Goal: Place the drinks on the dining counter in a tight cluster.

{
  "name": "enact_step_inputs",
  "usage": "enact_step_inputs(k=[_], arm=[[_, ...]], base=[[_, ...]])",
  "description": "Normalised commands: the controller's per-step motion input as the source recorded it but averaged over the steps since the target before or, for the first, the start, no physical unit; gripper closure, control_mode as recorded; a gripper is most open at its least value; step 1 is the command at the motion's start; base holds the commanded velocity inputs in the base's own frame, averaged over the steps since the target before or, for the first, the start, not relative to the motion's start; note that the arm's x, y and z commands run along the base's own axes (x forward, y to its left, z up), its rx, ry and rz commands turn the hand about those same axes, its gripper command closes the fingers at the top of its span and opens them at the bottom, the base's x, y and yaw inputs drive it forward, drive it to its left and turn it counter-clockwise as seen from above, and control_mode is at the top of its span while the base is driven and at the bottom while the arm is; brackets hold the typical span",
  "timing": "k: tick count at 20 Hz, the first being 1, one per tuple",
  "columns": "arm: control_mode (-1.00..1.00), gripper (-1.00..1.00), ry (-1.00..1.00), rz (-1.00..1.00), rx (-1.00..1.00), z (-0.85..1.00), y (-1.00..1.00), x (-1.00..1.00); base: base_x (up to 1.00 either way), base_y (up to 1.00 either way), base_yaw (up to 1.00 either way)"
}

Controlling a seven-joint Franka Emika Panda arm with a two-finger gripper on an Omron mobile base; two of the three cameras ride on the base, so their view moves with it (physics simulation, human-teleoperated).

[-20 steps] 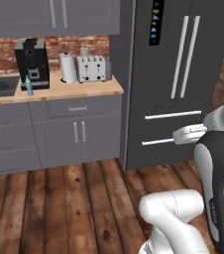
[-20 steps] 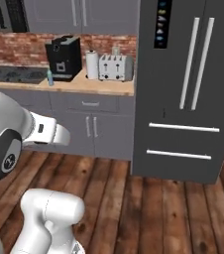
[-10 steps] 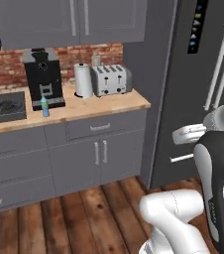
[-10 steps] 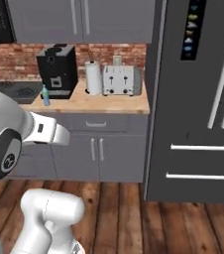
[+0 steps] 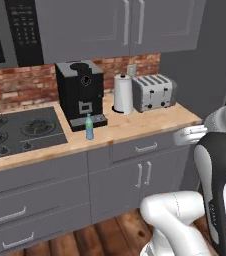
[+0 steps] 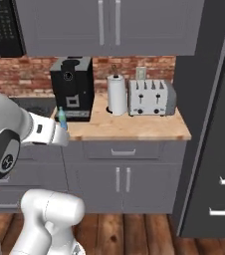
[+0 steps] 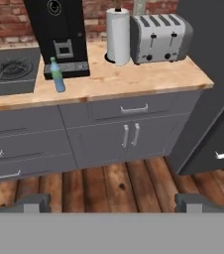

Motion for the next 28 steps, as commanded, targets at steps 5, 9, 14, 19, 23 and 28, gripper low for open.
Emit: enact_step_inputs(k=[5, 9, 14, 19, 23, 28], arm=[[1.0, -1.0, 0.0, 0.0, 0.0, 0.0, 0.0, 0.0], [1.0, -1.0, 0.0, 0.0, 0.0, 0.0, 0.0, 0.0], [1.0, -1.0, 0.0, 0.0, 0.0, 0.0, 0.0, 0.0], [1.0, -1.0, 0.0, 0.0, 0.0, 0.0, 0.0, 0.0], [1.0, -1.0, 0.0, 0.0, 0.0, 0.0, 0.0, 0.0], [1.0, -1.0, 0.0, 0.0, 0.0, 0.0, 0.0, 0.0]], base=[[0.47, 0.4, 0.0], [0.16, 0.1, 0.0], [0.27, 0.23, 0.0], [0.39, 0.39, 0.03], [0.36, 0.3, 0.1], [0.32, 0.34, 0.1]])
